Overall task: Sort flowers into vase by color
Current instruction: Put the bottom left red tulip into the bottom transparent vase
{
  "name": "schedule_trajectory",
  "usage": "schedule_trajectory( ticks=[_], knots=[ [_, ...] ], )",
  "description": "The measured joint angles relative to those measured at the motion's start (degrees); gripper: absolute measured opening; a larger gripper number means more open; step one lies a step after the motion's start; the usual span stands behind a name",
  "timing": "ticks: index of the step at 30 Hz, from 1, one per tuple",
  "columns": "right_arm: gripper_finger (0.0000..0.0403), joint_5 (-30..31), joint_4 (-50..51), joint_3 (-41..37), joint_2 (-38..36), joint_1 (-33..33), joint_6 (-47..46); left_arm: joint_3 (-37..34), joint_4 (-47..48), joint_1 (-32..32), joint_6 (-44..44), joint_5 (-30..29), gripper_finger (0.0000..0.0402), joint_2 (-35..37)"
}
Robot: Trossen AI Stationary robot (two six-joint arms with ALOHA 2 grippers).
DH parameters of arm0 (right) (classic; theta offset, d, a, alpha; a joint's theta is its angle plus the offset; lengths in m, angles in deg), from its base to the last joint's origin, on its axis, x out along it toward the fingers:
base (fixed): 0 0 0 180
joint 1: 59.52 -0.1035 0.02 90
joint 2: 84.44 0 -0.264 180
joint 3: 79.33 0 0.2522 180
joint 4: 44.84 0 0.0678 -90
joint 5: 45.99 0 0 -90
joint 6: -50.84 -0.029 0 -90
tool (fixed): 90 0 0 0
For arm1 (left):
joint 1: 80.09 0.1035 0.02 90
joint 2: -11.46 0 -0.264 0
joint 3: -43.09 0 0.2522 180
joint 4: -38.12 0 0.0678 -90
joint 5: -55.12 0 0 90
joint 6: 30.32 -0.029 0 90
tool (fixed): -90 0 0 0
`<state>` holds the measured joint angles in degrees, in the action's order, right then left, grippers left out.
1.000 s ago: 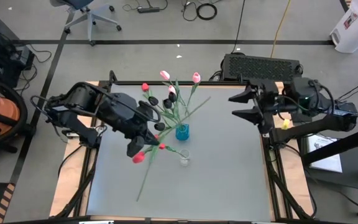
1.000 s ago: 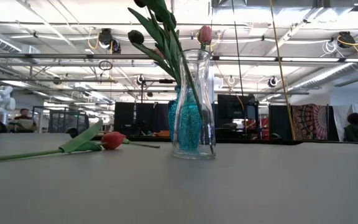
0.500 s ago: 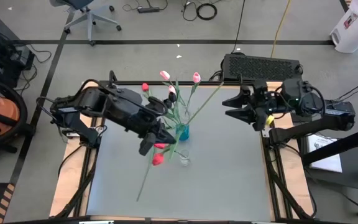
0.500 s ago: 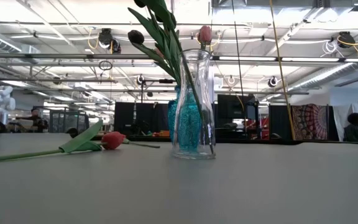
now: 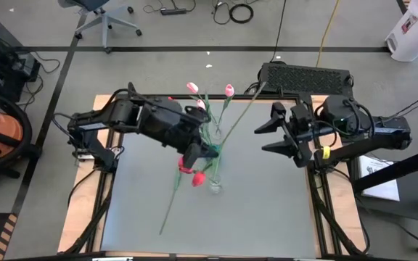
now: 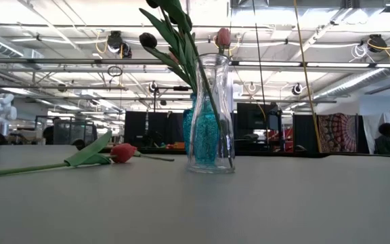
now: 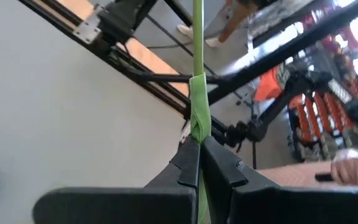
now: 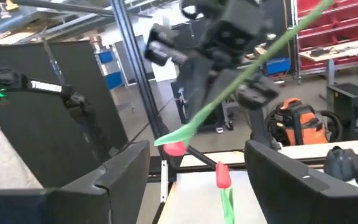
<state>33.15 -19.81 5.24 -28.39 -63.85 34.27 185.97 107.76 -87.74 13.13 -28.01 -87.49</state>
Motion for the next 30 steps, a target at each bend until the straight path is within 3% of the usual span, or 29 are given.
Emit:
schedule_trajectory(
  ticks=[15, 21, 30],
  knots=[
    [0.0254, 0.5, 0.31, 0.0, -0.09, -1.04, -4.49, 0.0, -6.64, 2.85, 3.92, -0.9, 0.0011, 0.07],
    [0.0254, 1.39, -1.01, 0.0, -0.09, -1.04, 3.25, 0.0, -6.51, 3.11, 4.21, -0.4, 0.0011, 0.07],
    [0.0254, 12.69, -3.93, 0.0, -0.11, -1.07, 22.03, 0.0, -6.49, 5.36, 4.23, 2.54, 0.0011, 0.07]
  ],
)
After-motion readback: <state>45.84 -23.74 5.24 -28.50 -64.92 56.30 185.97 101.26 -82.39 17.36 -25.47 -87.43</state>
